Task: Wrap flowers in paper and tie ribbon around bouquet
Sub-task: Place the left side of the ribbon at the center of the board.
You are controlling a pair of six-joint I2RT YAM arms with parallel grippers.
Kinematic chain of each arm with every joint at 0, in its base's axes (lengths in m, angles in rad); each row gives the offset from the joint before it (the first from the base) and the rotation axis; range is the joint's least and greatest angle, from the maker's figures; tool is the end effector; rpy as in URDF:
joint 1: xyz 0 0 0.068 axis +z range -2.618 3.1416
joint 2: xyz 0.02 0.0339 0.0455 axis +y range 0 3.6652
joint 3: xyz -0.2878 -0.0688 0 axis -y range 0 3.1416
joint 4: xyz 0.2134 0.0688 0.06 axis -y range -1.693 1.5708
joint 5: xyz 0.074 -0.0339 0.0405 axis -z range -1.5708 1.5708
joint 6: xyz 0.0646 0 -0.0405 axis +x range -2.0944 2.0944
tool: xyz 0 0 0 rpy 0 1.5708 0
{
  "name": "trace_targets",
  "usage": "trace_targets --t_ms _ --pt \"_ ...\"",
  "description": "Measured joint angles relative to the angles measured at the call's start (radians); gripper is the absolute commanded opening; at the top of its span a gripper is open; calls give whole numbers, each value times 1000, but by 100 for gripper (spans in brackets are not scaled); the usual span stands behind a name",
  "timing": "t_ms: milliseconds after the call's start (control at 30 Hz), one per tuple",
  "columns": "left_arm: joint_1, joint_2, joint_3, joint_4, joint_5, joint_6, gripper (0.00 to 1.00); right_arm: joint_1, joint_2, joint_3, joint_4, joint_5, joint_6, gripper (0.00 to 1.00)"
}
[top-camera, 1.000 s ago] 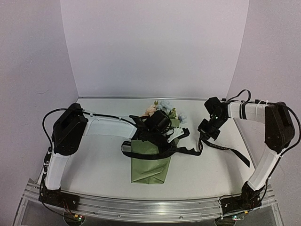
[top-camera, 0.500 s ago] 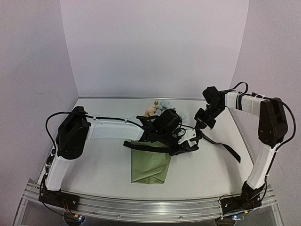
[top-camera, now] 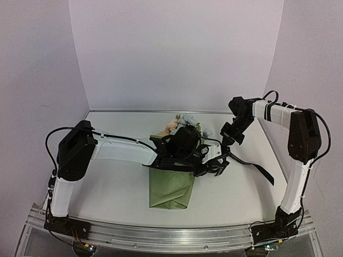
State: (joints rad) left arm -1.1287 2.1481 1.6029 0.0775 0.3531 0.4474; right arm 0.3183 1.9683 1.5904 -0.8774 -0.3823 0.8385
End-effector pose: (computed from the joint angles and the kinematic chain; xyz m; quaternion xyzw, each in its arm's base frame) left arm 0.1983 -0.4713 0.2346 0.6594 0.5261 -0.3133 0.4362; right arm 0.3661 0.1460 0.2286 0.2205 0.9447 0.2414 0.0266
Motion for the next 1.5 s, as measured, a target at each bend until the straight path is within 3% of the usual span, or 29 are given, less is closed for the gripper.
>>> trace_targets --t_ms 267,600,833,1033,1167,1267,1367,1500 --pt "37 -50 29 97 9 -9 0 0 17 2 -23 -5 -4 0" --pt "45 209 309 -98 106 1 0 0 17 2 -29 -23 -12 0" --pt "36 296 321 -231 143 -6 2 1 14 2 -29 -31 -26 0" --pt "34 294 337 -236 146 -24 5 3 10 2 -29 -31 -27 0" --pt "34 294 348 -236 144 -35 38 5 3 2 -30 -31 -35 0" --pt "34 293 349 -236 127 -65 52 7 -3 2 -30 -33 -47 0" --pt "40 247 285 -190 98 -129 59 9 -16 -1 -27 -40 -68 0" --pt "77 69 75 -78 78 -259 59 20 -57 -15 -21 -41 -102 0"
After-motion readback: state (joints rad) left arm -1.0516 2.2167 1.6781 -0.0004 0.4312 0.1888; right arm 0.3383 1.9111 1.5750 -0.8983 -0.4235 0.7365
